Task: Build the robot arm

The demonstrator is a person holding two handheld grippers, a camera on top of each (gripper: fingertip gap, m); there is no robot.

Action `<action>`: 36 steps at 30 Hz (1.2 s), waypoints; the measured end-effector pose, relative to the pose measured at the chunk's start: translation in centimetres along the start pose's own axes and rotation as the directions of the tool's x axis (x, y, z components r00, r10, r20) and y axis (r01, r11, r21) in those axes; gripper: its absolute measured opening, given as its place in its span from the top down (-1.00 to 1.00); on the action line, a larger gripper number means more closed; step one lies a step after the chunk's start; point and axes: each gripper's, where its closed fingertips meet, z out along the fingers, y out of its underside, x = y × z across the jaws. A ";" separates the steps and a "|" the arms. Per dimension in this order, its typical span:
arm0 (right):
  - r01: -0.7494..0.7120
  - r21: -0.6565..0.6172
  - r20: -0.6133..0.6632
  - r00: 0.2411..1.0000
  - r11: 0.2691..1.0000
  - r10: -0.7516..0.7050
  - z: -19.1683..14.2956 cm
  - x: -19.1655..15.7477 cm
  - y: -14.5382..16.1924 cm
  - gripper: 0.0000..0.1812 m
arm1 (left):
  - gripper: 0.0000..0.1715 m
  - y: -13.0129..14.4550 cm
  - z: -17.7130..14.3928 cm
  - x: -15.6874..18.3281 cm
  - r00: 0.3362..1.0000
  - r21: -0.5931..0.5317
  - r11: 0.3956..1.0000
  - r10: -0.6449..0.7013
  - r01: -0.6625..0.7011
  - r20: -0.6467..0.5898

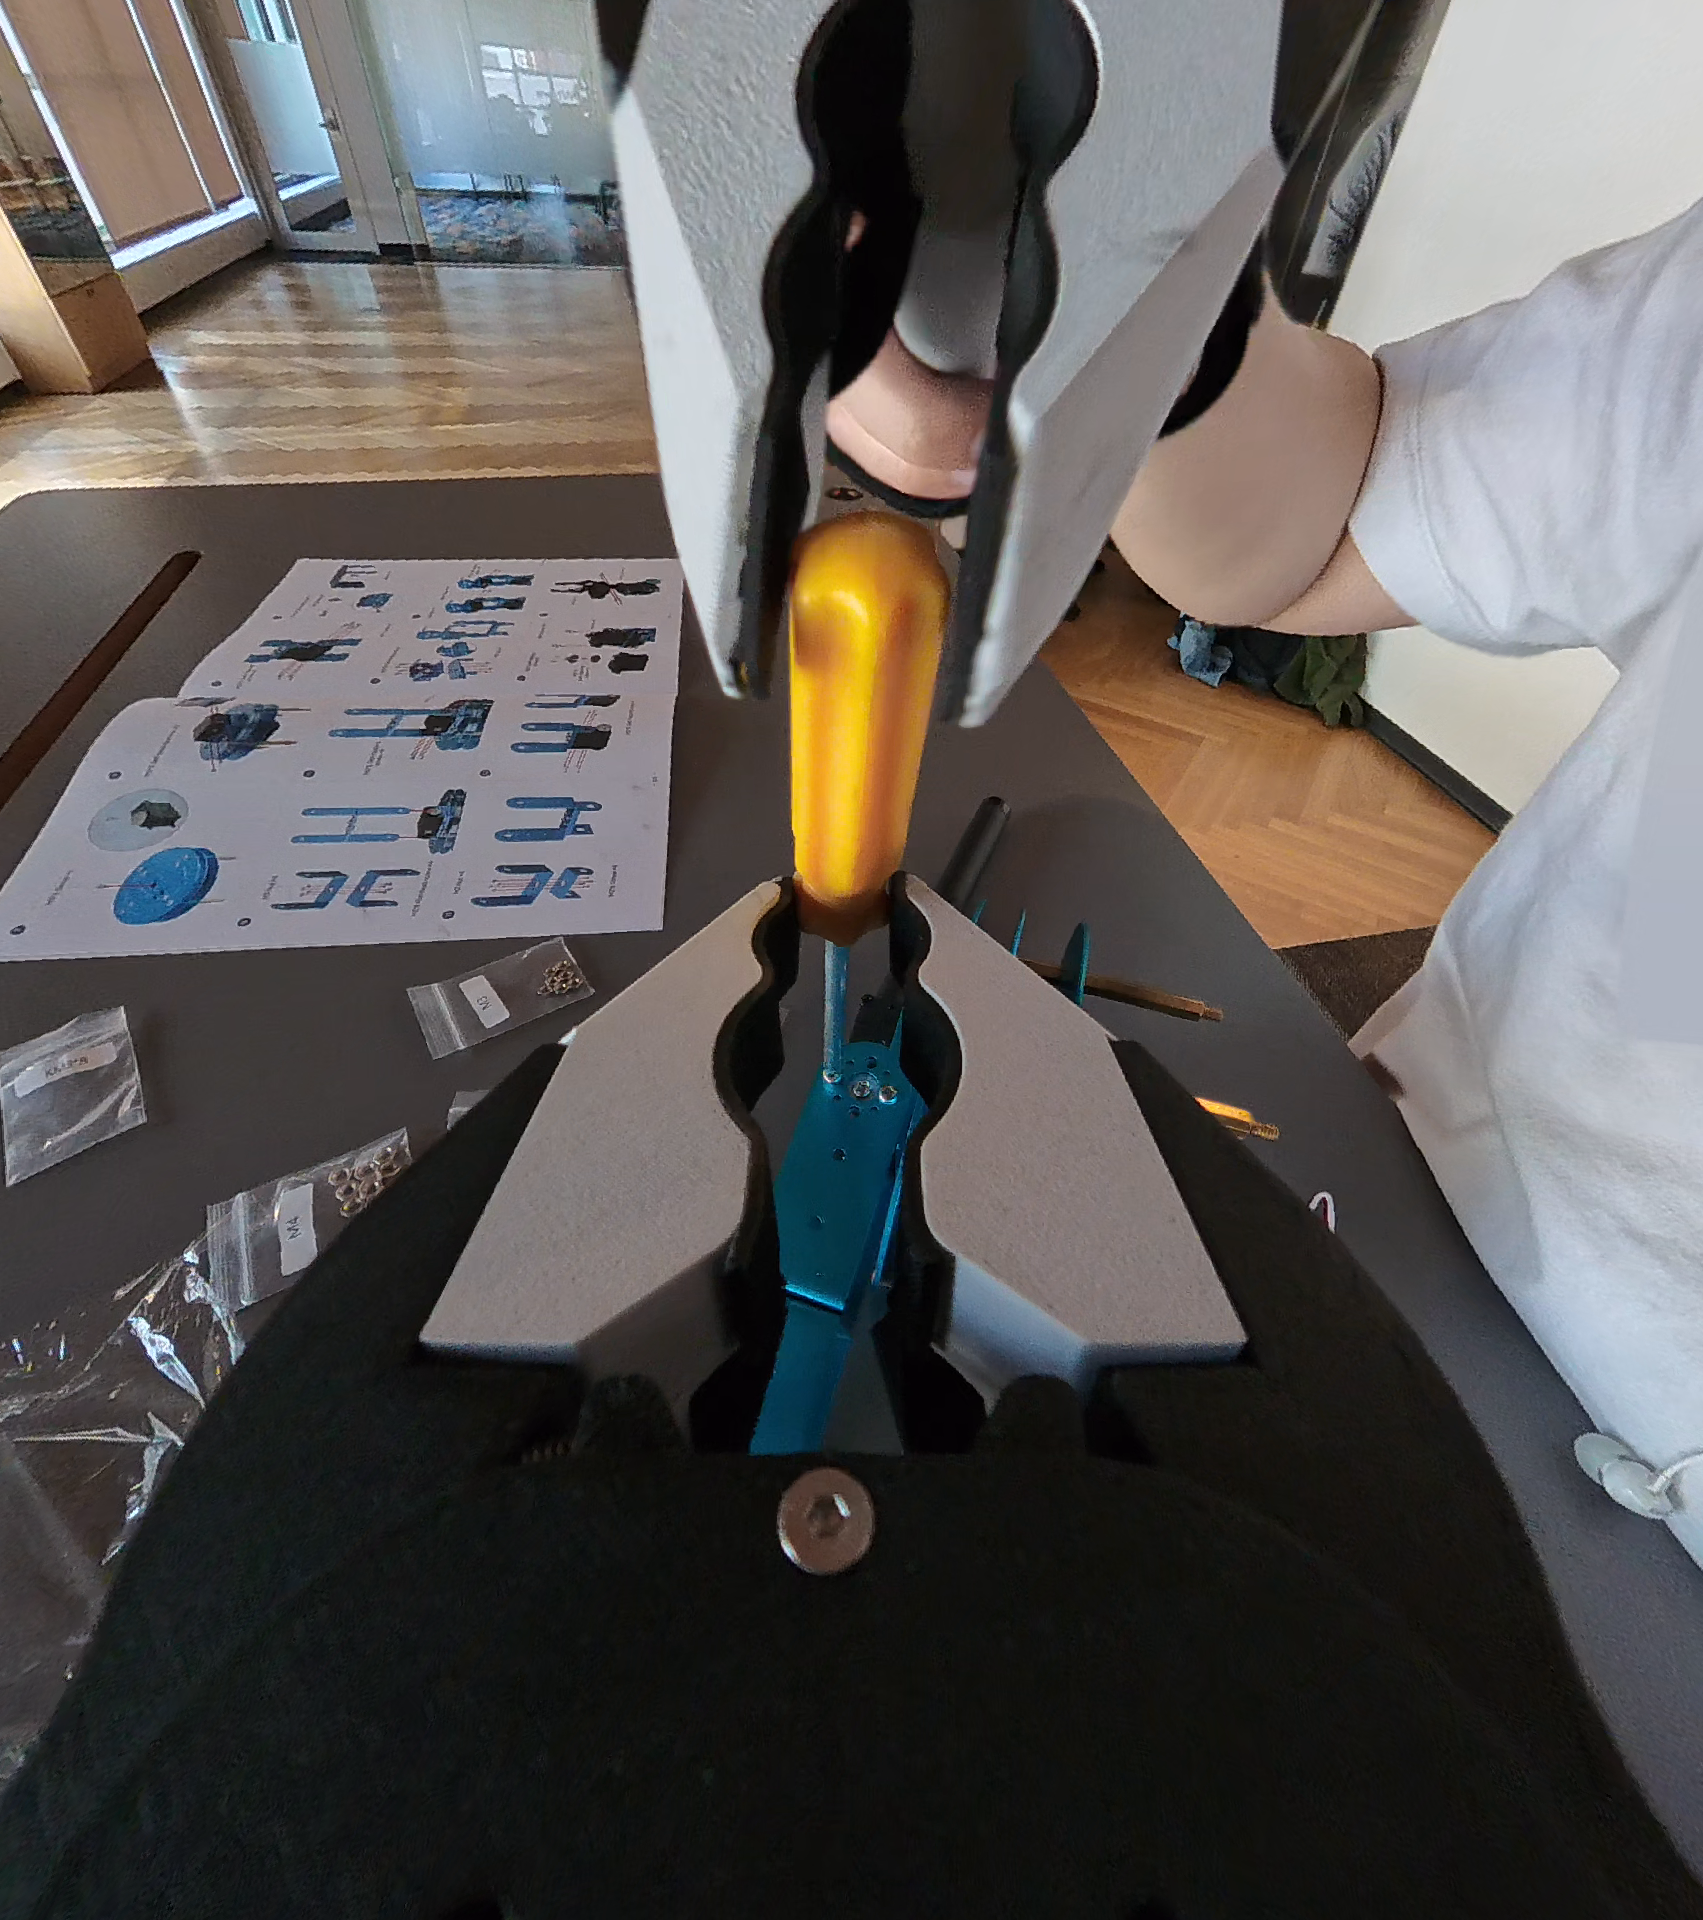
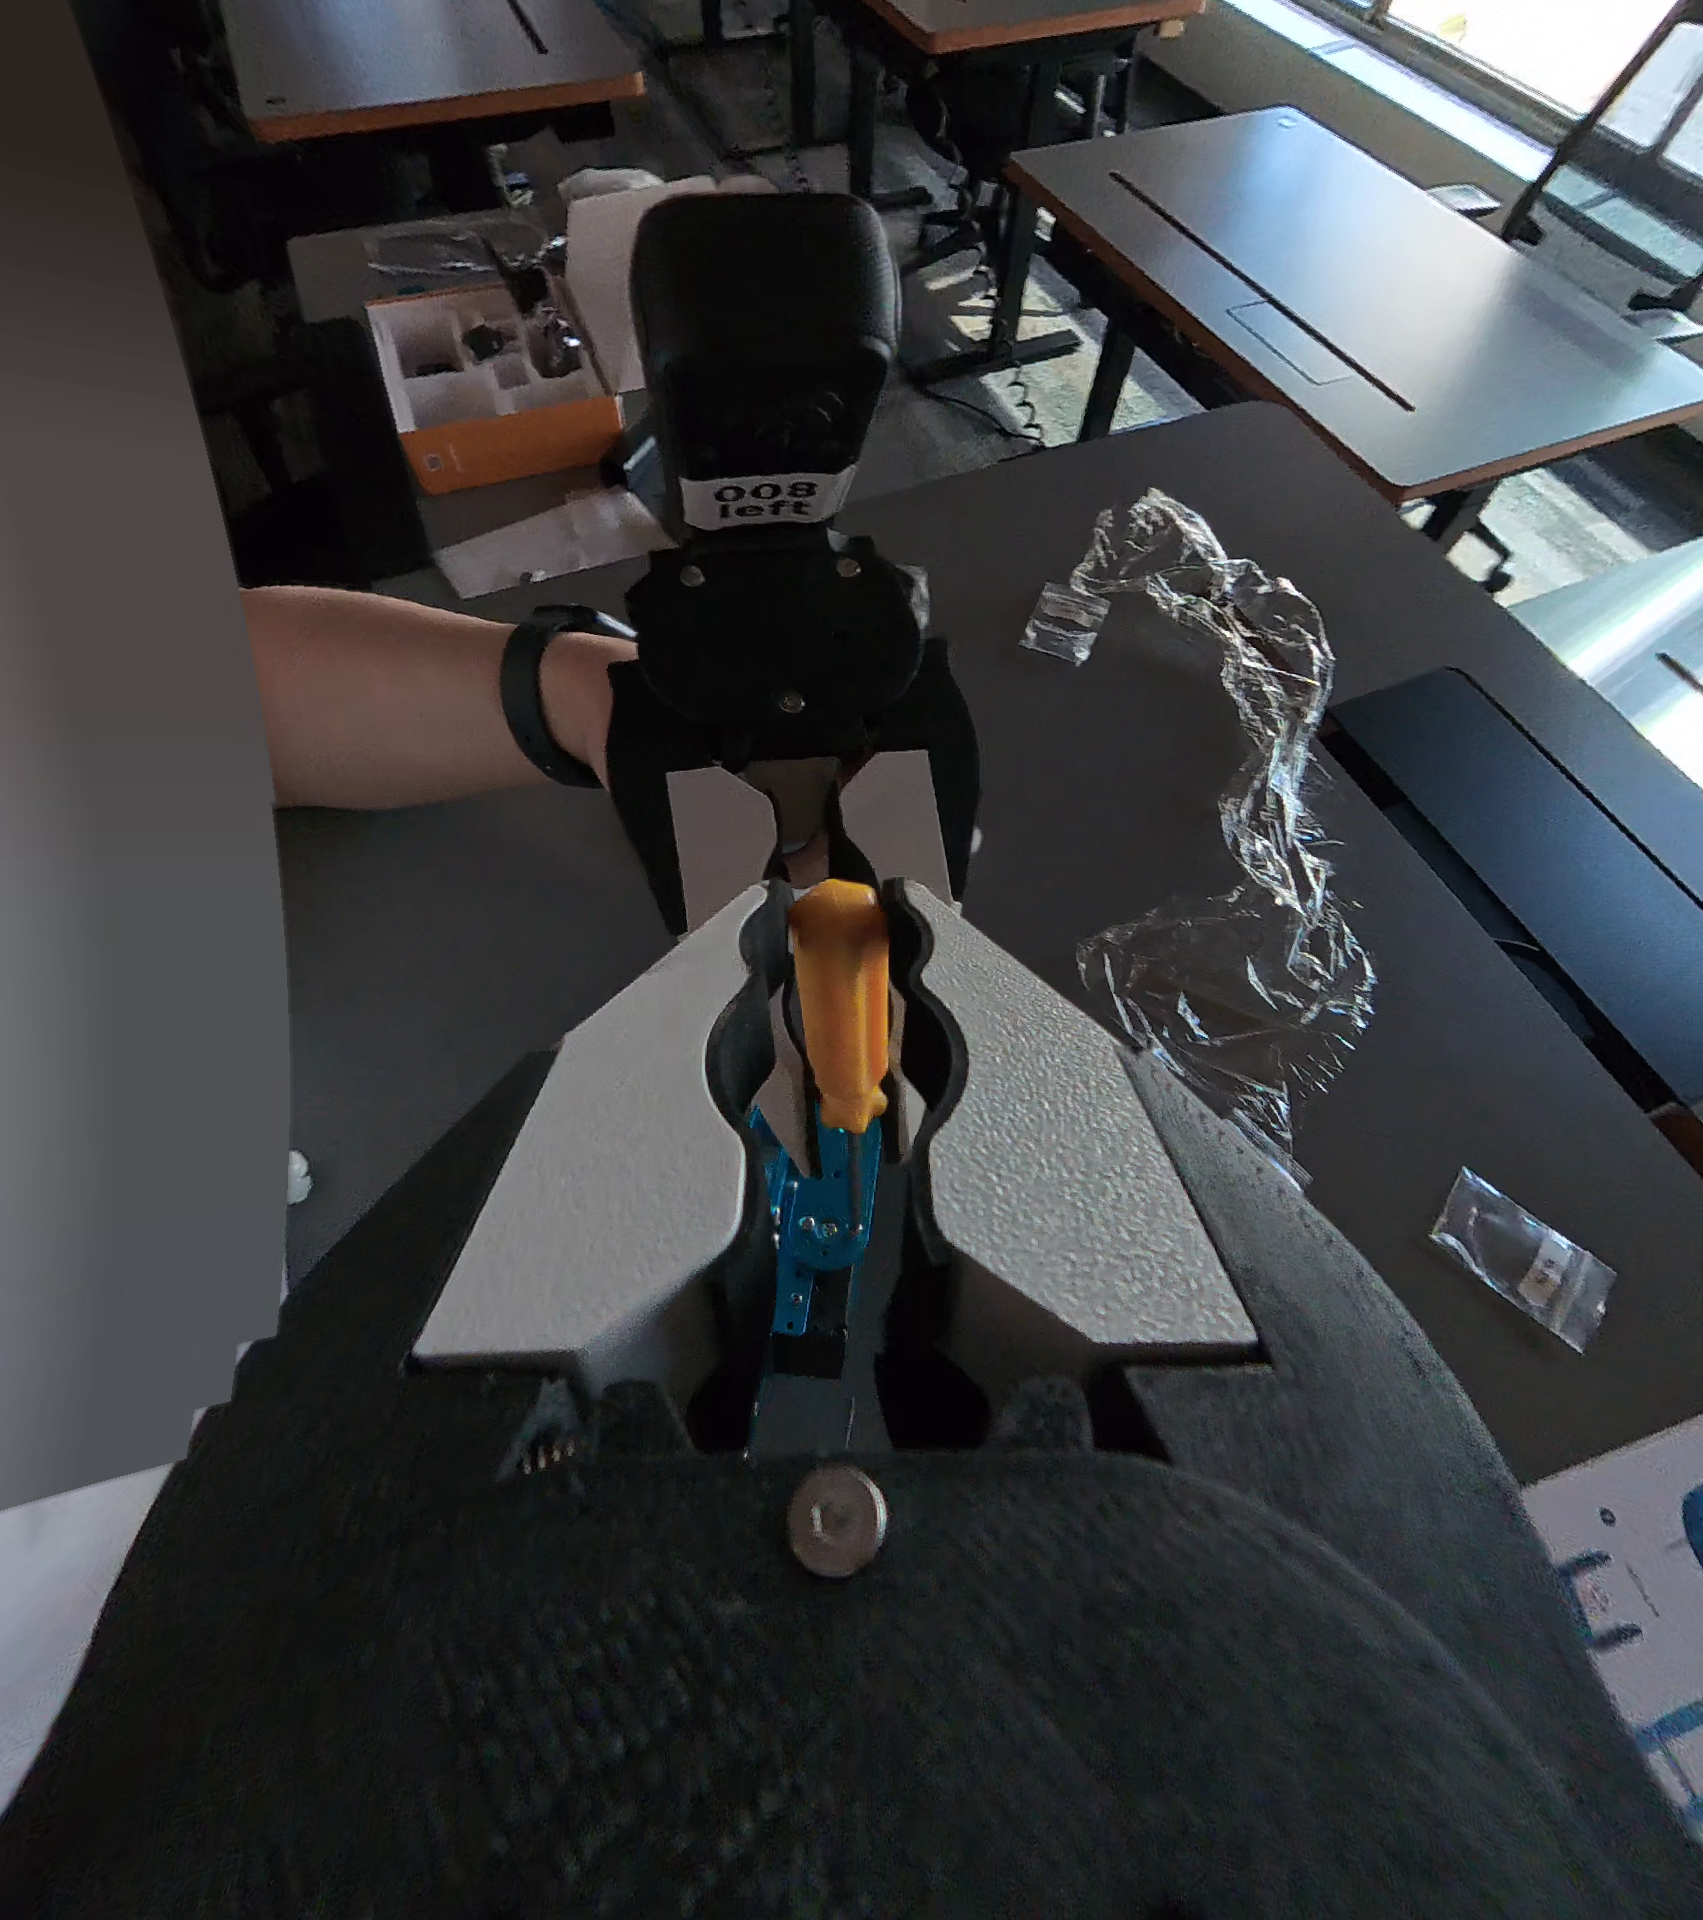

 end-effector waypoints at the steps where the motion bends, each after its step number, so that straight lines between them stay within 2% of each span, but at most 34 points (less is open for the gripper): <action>1: -0.010 0.006 0.058 0.998 1.000 0.009 -0.1 -0.3 -0.2 0.74 | 0.82 0.0 0.0 0.0 1.000 0.000 1.000 0.000 0.000 -0.001; 4: -0.054 -0.040 0.231 0.971 0.998 0.062 -0.3 -0.8 0.0 0.70 | 0.82 0.0 0.0 0.0 1.000 0.004 1.000 -0.004 0.004 -0.007; 8: 0.019 -0.056 0.264 0.965 0.998 -0.004 0.0 -0.5 0.5 0.83 | 0.82 0.0 0.0 0.0 1.000 -0.002 1.000 0.005 -0.005 0.001; 11: -0.006 -0.059 0.194 0.981 0.998 0.018 0.2 -0.3 0.5 0.83 | 0.82 0.1 0.0 -0.1 1.000 -0.005 1.000 0.006 -0.006 0.008; 15: -0.119 -0.033 -0.045 0.992 0.992 0.117 0.1 0.9 0.5 0.83 | 0.81 0.1 0.2 -0.5 1.000 0.004 1.000 -0.020 0.020 0.022; 17: -0.140 -0.018 -0.100 0.985 0.990 0.138 0.2 0.9 0.5 0.82 | 0.81 0.2 0.2 -0.4 1.000 0.007 1.000 -0.028 0.028 0.007; 19: -0.098 -0.043 -0.069 0.993 0.994 0.095 0.2 0.5 0.5 0.82 | 0.81 0.2 0.2 -0.2 1.000 0.002 1.000 -0.021 0.021 -0.001; 22: -0.052 -0.073 0.076 0.995 0.996 0.057 0.2 -0.5 0.5 0.65 | 0.81 0.2 0.3 -0.2 1.000 -0.004 1.000 -0.012 0.012 0.001; 26: 0.016 -0.119 0.135 0.991 0.993 0.000 0.1 0.0 1.0 0.81 | 0.81 0.2 0.5 -0.2 1.000 0.000 1.000 -0.016 0.016 0.003; 29: -0.014 -0.133 0.084 0.996 0.991 0.025 0.2 0.5 1.0 0.81 | 0.81 0.2 0.6 -0.4 0.999 0.004 0.999 -0.035 0.035 0.009; 31: -0.055 -0.129 -0.003 0.998 0.990 0.055 0.0 1.1 1.1 0.81 | 0.80 0.3 0.6 -0.7 0.999 0.004 0.999 -0.049 0.049 0.020; 34: -0.102 -0.097 -0.161 0.983 0.990 0.086 -0.7 1.9 1.3 0.81 | 0.88 0.6 0.8 -0.8 0.998 -0.006 0.999 -0.049 0.049 0.028; 36: -0.117 -0.069 -0.192 0.976 0.991 0.102 -1.0 1.8 1.3 0.81 | 0.95 0.6 1.0 -0.5 0.998 -0.005 0.999 -0.054 0.054 0.010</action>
